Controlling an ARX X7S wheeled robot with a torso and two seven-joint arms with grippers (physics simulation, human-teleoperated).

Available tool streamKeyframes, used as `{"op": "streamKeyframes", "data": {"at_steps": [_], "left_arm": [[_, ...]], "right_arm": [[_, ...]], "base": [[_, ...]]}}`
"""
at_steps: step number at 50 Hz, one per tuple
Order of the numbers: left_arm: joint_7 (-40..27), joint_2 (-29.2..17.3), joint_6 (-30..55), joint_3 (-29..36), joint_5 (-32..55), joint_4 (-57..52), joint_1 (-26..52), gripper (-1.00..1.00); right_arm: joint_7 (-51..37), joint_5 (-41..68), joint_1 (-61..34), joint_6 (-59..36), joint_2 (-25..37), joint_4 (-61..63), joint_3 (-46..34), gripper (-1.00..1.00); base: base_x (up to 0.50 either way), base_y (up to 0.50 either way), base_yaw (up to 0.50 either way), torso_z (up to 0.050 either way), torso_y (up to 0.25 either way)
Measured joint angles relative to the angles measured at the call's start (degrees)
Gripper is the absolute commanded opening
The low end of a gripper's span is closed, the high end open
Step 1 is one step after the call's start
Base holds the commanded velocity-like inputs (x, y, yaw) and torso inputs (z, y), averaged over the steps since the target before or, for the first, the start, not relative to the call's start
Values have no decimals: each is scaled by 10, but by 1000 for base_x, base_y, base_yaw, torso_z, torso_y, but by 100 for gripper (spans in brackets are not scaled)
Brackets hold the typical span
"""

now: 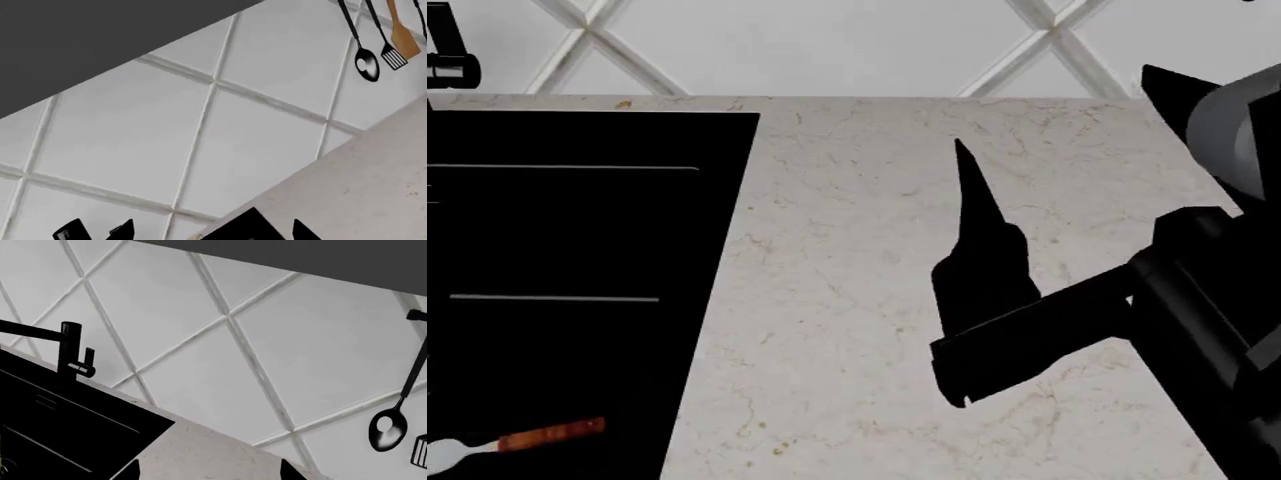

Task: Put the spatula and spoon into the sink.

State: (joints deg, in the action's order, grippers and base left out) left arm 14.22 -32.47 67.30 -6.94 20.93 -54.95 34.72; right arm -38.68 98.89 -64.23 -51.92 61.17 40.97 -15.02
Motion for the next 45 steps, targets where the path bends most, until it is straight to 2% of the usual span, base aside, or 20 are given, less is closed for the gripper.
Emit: {"op": "streamKeyframes", "data": {"at_steps": [13,22,31,45], "left_arm": [[-94,76,-10,-60,-19,-12,-80,100],[-134,105,-23,-69,-36,-16,-129,100],[-146,121,-54,-64,-39,-22,-181,100],[-163,135,-106,-56,-50,-21,-240,100]], "right_arm": [[-34,-91,137,67,13,49,48,100],[-61,-167,221,104,-3,69,65,100],[-90,-239,279,124,-31,79,62,100],[-127,-288,307,123,-53,93,48,100]], "base": [[0,0,0,0,0],[0,0,0,0,0],[0,0,0,0,0],[0,0,0,0,0]]}}
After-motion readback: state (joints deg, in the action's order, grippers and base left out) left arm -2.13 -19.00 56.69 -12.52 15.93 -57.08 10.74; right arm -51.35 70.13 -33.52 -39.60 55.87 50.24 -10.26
